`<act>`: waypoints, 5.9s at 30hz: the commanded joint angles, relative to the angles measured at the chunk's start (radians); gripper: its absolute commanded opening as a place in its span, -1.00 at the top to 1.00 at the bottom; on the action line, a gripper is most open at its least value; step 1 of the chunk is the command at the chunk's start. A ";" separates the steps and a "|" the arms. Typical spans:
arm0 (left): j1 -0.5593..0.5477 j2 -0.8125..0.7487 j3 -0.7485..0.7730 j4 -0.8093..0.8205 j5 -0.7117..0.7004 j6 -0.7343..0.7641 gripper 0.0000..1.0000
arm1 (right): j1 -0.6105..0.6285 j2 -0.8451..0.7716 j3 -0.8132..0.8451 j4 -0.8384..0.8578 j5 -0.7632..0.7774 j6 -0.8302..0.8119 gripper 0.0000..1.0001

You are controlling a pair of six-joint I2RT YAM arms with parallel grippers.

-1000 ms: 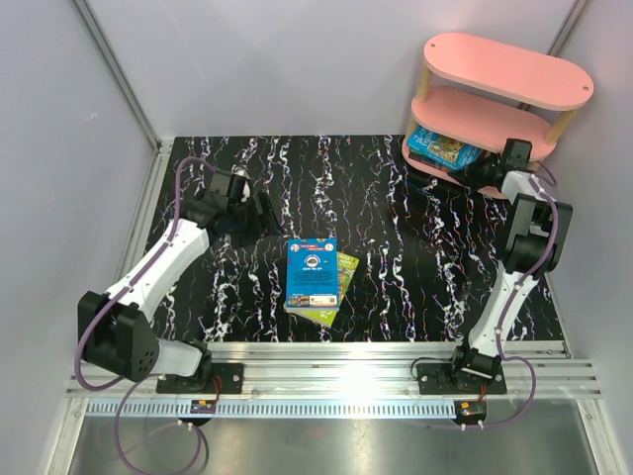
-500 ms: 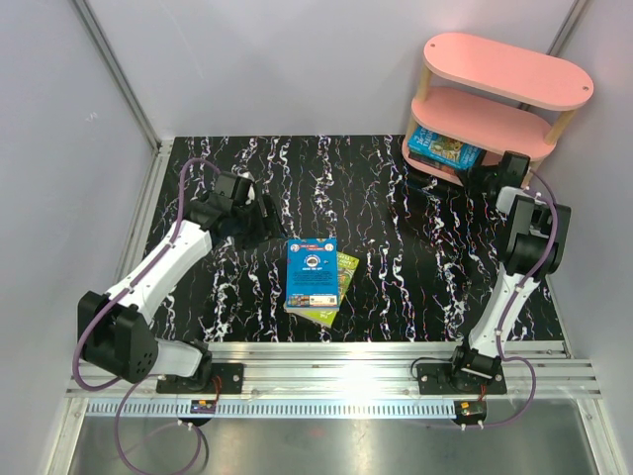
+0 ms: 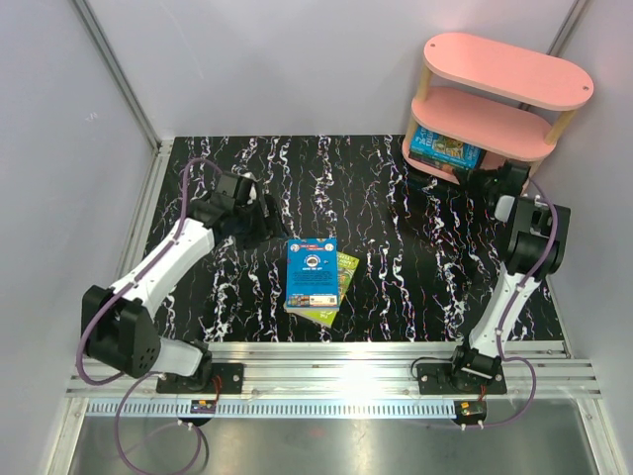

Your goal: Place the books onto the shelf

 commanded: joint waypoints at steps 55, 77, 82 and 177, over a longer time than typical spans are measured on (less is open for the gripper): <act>-0.003 0.444 0.260 0.483 0.686 0.006 1.00 | 0.485 -0.422 -0.185 -0.593 -0.374 -0.602 -0.73; -0.003 0.559 0.428 0.667 0.712 -0.220 1.00 | 0.540 -0.498 -0.226 -0.363 -0.534 -0.456 0.88; -0.003 0.575 0.480 0.679 0.720 -0.246 1.00 | 0.538 -0.511 -0.167 -0.337 -0.515 -0.439 1.00; -0.024 0.523 0.433 0.264 0.462 -0.073 -0.60 | -0.080 -0.101 0.142 -0.030 -0.356 0.029 1.00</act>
